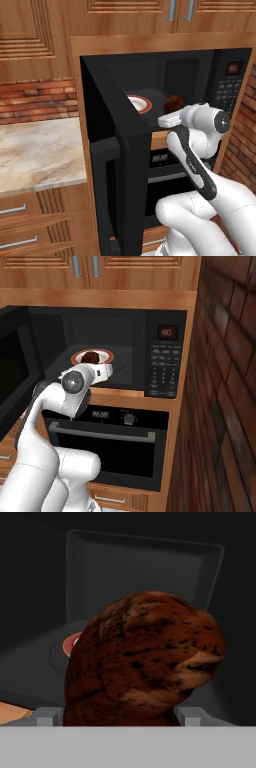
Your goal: Transport the steak from the fridge to the microwave and turn on the microwave.
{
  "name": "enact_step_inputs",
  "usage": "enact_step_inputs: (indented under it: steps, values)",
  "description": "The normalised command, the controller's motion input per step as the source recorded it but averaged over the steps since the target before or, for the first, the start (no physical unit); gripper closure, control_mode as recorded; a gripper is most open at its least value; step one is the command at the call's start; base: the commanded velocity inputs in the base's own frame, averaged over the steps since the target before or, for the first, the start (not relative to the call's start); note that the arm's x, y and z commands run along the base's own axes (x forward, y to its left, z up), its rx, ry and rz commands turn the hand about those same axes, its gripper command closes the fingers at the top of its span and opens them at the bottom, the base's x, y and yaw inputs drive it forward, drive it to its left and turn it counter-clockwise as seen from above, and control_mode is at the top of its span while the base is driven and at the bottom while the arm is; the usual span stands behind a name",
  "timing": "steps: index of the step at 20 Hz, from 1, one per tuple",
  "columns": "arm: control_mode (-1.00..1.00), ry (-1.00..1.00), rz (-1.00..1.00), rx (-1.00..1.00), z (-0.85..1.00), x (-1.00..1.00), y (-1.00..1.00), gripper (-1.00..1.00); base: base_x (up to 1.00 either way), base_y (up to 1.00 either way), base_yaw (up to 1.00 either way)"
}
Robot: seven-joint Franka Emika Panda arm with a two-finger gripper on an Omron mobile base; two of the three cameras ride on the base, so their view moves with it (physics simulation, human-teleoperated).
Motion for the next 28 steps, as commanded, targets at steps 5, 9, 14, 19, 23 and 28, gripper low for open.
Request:
enact_step_inputs:
  steps: [5,9,14,19,23,28]
  values:
    - [-1.0,0.06,0.0,0.06,0.27,0.58,0.0,1.0,0.0,0.0,0.0]
    - [-1.0,0.07,0.0,0.07,0.37,0.38,0.0,1.0,0.0,0.0,0.0]
    - [-1.0,0.08,0.0,0.1,0.19,0.16,0.0,1.0,0.0,0.0,0.0]
    - [-1.0,0.01,0.0,0.07,0.0,0.16,0.04,1.0,0.0,0.0,0.0]
    - [-1.0,0.03,0.0,0.03,0.0,0.28,0.13,1.0,0.0,0.0,0.0]
    - [-1.0,0.1,0.0,0.0,0.0,0.47,0.27,1.0,0.0,0.0,0.0]
